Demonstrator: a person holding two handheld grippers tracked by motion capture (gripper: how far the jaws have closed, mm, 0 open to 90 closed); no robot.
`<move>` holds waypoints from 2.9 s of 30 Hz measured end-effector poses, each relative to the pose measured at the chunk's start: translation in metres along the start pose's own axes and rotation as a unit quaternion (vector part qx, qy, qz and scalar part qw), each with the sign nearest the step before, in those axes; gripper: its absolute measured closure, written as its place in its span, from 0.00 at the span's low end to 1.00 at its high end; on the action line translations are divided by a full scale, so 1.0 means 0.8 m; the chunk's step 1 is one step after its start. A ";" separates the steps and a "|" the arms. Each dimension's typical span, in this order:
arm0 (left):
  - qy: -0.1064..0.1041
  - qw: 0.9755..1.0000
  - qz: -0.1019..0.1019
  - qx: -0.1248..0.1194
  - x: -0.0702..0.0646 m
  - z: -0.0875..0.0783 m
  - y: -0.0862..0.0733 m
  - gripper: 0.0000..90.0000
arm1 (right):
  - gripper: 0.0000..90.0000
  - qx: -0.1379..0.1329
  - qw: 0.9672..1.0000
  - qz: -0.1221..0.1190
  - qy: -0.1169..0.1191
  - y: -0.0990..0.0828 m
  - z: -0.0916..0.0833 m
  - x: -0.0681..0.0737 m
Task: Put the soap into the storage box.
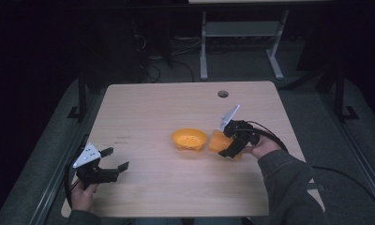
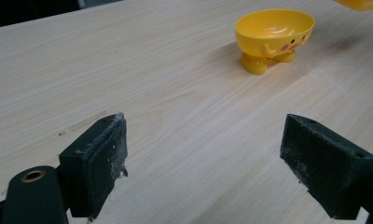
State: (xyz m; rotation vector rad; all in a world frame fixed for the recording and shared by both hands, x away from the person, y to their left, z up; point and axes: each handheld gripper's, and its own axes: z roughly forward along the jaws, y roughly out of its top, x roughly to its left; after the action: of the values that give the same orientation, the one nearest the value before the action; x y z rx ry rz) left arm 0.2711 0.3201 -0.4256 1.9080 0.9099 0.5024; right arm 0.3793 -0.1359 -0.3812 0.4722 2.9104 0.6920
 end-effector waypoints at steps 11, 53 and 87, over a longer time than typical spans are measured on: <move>0.001 1.000 -0.001 0.000 0.000 0.000 0.000 0.16 | 0.23 -0.008 1.000 -0.011 0.002 0.018 -0.003 -0.004; -0.001 1.000 -0.002 -0.003 0.001 -0.001 0.000 0.16 | 0.23 -0.003 0.998 -0.061 0.018 0.106 0.021 -0.026; -0.002 1.000 0.000 -0.002 0.002 -0.001 -0.001 0.16 | 0.23 -0.007 0.996 -0.084 0.041 0.137 0.049 -0.027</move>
State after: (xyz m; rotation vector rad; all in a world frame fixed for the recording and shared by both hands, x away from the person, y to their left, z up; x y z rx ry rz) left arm 0.2715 0.3221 -0.4256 1.9049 0.9061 0.4990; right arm 0.4370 -0.0333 -0.3654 0.1990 2.9733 0.7235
